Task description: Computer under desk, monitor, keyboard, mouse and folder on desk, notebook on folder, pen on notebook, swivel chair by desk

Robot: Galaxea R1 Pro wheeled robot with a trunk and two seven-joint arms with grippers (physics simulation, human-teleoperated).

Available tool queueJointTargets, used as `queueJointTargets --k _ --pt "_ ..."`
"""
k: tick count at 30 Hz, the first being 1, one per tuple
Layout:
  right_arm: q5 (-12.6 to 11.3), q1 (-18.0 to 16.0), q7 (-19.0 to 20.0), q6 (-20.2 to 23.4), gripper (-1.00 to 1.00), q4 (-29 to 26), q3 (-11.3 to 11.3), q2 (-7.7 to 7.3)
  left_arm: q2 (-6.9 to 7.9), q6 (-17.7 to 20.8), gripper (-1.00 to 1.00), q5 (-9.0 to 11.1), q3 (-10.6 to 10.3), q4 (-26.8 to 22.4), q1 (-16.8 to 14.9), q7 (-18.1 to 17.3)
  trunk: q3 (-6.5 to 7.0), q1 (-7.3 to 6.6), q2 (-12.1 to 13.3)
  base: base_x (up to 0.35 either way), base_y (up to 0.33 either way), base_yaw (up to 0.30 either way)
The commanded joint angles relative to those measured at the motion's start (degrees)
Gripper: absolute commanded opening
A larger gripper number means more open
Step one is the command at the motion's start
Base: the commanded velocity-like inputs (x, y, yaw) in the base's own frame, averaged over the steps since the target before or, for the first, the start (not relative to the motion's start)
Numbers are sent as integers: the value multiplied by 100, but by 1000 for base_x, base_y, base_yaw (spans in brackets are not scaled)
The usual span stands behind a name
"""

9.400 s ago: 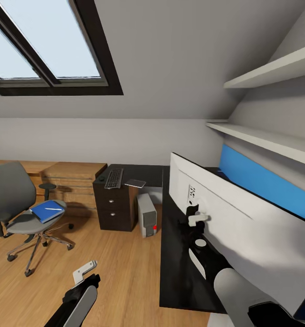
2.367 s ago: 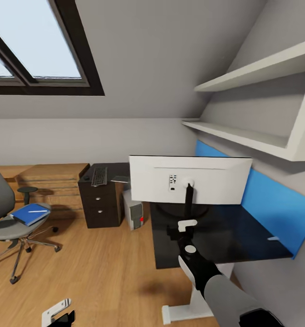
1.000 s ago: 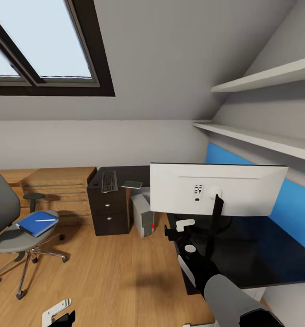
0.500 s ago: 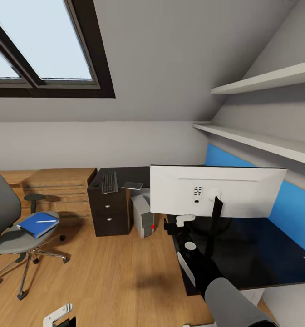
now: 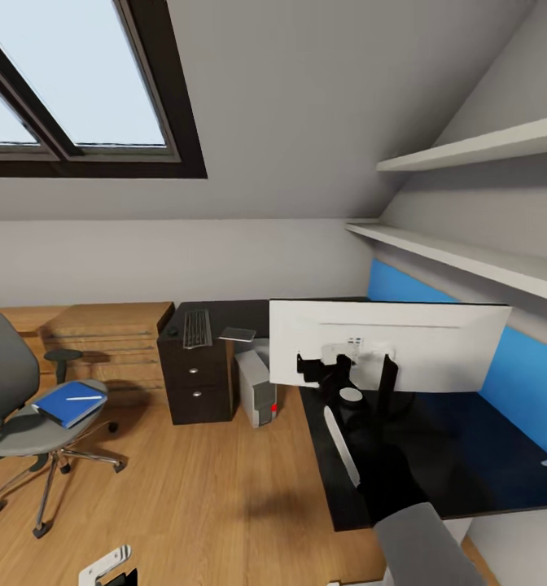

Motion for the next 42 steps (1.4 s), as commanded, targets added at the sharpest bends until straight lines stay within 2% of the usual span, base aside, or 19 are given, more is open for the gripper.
queueJointTargets --k 1,3,6,7,9,10,12,13,15,16,17,18,19,22,25,29,33,37,42 --pt "-7 -4 -38 165 100 -117 23 0 9 13 100 34 -33 -13 -4 52 8 -20 33 0 0 0" --pt "-135 -60 -198 536 100 -383 56 0 8 13 100 33 -33 -13 -4 55 44 -64 113 0 0 0" --pt "-297 -334 -446 791 100 -474 69 0 8 13 100 30 -32 -13 -4 56 97 -130 234 0 0 0" --pt "-467 -642 -633 998 100 -506 73 0 8 12 100 28 -31 -13 -4 55 115 -152 274 0 0 0" --pt "-695 -995 -812 1225 100 -516 75 0 6 12 100 24 -32 -13 -4 56 151 -196 354 0 0 0" --pt "-989 -1357 -976 1464 100 -501 77 0 4 11 100 21 -33 -13 -4 56 169 -218 394 0 0 0" --pt "-1307 -1717 -1122 1672 100 -435 78 0 2 6 100 18 -36 -13 -4 57 205 -262 474 0 0 0" --pt "-1602 -2079 -1250 1822 100 -259 78 0 1 -3 100 17 -38 -13 -4 57 223 -284 514 0 0 0" --pt "-1918 -2656 -1404 1936 100 221 77 0 0 -17 100 15 -36 -13 -4 57 259 -328 595 0 0 0" --pt "-1989 -2859 -1439 1952 100 421 76 0 0 -20 100 17 -36 -13 -4 57 277 -350 635 0 0 0" --pt "-2098 -3261 -1490 1956 100 858 74 0 0 -24 100 22 -35 -13 -4 57 295 -372 675 0 0 0" --pt "-2254 -3976 -1542 1829 100 1839 72 0 -1 -30 100 20 -31 -13 -4 52 295 -372 675 0 0 0" --pt "-2323 -4260 -1556 1713 100 2312 72 0 -1 -39 100 18 -29 -16 -4 51 295 -372 675 0 0 0" --pt "-2501 -4672 -1574 1482 100 3051 69 0 -1 -112 100 15 -26 -20 -4 40 295 -372 675 5 0 0" --pt "-2696 -4842 -1568 1362 100 3405 48 0 -1 -311 100 14 -25 -21 -4 25 295 -372 675 203 90 0" --pt "-2702 -4819 -1531 1338 100 3400 58 0 -1 -344 100 14 -27 -22 -4 23 295 -372 675 253 204 0" --pt "-2644 -4688 -1661 1469 100 3530 76 -124 -69 -473 100 19 -3 -22 -4 35 295 -372 675 0 0 0" --pt "-2639 -4718 -1769 1598 100 3659 79 -79 -96 -467 100 15 2 -22 -4 37 295 -372 675 0 0 0" --pt "-2615 -4781 -1607 1434 100 3520 86 -143 -169 -435 100 11 -3 -22 -4 39 295 -372 675 0 0 0"
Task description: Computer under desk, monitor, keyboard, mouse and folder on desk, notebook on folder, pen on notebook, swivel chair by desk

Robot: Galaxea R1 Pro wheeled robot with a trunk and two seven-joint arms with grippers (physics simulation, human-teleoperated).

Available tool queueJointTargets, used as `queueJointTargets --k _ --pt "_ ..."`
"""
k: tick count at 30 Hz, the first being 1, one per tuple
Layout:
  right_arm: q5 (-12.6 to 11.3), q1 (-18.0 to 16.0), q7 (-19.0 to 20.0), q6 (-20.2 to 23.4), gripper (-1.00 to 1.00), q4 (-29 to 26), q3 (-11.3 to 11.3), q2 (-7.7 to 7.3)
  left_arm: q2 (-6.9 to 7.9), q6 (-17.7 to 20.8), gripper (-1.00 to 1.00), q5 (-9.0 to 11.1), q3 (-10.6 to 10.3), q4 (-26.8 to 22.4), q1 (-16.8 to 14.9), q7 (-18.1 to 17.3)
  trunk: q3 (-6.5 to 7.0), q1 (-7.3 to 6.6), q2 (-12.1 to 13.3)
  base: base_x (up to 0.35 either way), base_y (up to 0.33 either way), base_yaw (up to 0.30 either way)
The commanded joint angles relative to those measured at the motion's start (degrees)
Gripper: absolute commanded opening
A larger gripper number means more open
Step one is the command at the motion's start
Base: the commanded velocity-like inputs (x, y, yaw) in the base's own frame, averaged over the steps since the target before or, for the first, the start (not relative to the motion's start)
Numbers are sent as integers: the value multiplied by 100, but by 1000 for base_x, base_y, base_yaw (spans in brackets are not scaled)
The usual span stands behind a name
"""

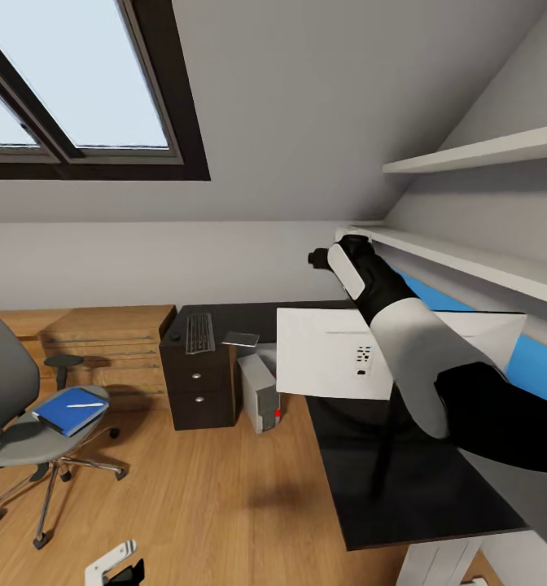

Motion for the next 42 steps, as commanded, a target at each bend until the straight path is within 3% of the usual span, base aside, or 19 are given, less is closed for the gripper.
queueJointTargets --k 1,11,29,38,39,42 --pt "-60 -10 -20 -21 100 -38 32 -16 6 0 100 40 -37 -13 -4 51 -13 3 -11 0 0 0" --pt "-45 -23 24 -83 100 -354 31 -75 -7 4 100 36 -40 -16 -4 51 -13 3 -11 56 15 0" --pt "-47 35 -120 -83 100 -324 80 -55 -8 6 100 36 -55 -20 -4 42 -13 3 -11 153 77 0" --pt "-47 46 -145 -35 100 -34 104 -52 -8 7 100 36 -58 -26 -4 42 -13 3 -11 34 26 0" --pt "-45 46 -144 -35 100 431 105 -50 -8 7 100 36 -58 -27 -4 42 -13 3 -11 8 6 0" --pt "-45 46 -147 -32 100 693 110 -51 -8 7 100 36 -58 -28 -4 42 -13 3 -11 4 3 0"
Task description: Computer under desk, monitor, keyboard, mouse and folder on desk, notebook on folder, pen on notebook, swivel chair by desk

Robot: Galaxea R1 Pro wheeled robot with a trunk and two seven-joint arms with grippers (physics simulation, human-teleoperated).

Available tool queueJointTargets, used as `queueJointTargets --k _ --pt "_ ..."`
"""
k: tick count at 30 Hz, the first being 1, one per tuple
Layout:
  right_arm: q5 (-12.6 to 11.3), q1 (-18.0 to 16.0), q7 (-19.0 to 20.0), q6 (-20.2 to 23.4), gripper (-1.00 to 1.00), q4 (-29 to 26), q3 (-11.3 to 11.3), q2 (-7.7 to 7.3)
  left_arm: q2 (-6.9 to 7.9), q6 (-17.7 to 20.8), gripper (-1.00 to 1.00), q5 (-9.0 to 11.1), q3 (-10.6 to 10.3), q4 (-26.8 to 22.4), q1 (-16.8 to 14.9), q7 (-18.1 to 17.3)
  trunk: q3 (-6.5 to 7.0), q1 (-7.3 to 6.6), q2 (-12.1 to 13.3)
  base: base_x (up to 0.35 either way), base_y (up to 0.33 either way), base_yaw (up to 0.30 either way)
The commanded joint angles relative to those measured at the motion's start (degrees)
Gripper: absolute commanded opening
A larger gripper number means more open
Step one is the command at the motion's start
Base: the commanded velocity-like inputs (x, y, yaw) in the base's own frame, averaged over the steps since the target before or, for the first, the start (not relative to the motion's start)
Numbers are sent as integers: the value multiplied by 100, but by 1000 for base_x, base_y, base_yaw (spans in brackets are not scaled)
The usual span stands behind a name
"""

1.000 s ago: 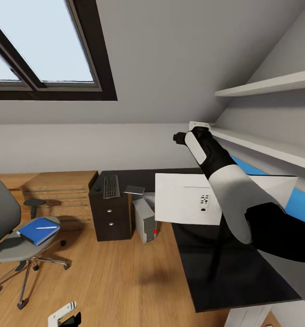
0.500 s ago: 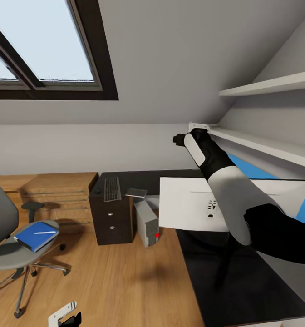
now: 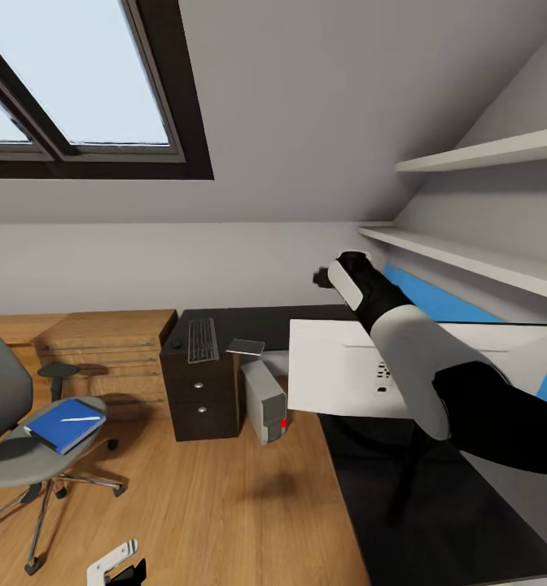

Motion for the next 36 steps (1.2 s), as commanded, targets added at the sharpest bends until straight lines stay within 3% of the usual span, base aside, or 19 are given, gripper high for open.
queueJointTargets --k 1,30,36 --pt "-60 -7 -51 19 100 39 43 -5 9 -1 100 41 -36 -12 -4 50 -12 3 -12 3 2 0" --pt "-70 -5 -395 295 100 410 56 11 4 -9 100 41 -45 -30 -4 50 -12 3 -12 0 0 0" --pt "-70 -6 -403 299 100 412 56 11 2 -6 100 41 -45 -30 -4 50 -12 3 -12 -238 0 0"
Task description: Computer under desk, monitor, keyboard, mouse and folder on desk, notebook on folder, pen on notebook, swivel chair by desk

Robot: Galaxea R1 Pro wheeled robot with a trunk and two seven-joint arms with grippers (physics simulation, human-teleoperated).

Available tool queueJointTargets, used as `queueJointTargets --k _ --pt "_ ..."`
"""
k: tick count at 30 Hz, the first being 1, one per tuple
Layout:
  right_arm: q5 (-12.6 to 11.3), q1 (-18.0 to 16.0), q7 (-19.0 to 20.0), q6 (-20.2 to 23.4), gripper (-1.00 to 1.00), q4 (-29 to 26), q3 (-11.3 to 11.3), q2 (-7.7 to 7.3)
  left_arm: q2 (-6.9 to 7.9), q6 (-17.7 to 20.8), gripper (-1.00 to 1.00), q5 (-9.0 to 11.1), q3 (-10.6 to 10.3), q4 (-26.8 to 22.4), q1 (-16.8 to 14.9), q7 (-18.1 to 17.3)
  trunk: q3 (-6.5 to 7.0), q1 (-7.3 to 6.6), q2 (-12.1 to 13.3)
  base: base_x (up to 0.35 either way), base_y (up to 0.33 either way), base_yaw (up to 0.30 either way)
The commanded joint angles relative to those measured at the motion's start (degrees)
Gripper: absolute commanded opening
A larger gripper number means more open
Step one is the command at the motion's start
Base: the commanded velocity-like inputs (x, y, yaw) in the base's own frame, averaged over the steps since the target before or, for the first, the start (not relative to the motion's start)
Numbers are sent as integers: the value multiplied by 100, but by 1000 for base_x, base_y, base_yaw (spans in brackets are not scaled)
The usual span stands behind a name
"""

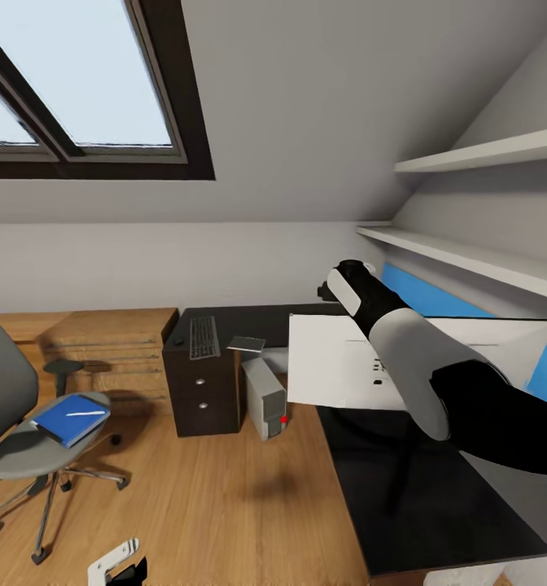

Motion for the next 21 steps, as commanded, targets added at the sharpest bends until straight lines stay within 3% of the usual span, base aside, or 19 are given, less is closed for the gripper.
queueJointTargets --k 1,14,21 --pt "-61 -7 -46 22 100 -5 47 -4 9 -2 100 41 -36 -11 -4 50 -13 0 -12 -238 0 0" --pt "-61 -6 -47 22 100 -5 47 -16 15 -4 100 41 -36 -11 -4 50 -13 0 -12 -75 0 0" --pt "-61 -6 -47 21 100 -5 47 -17 16 -3 100 41 -34 -11 -4 50 -13 0 -12 -224 0 0"
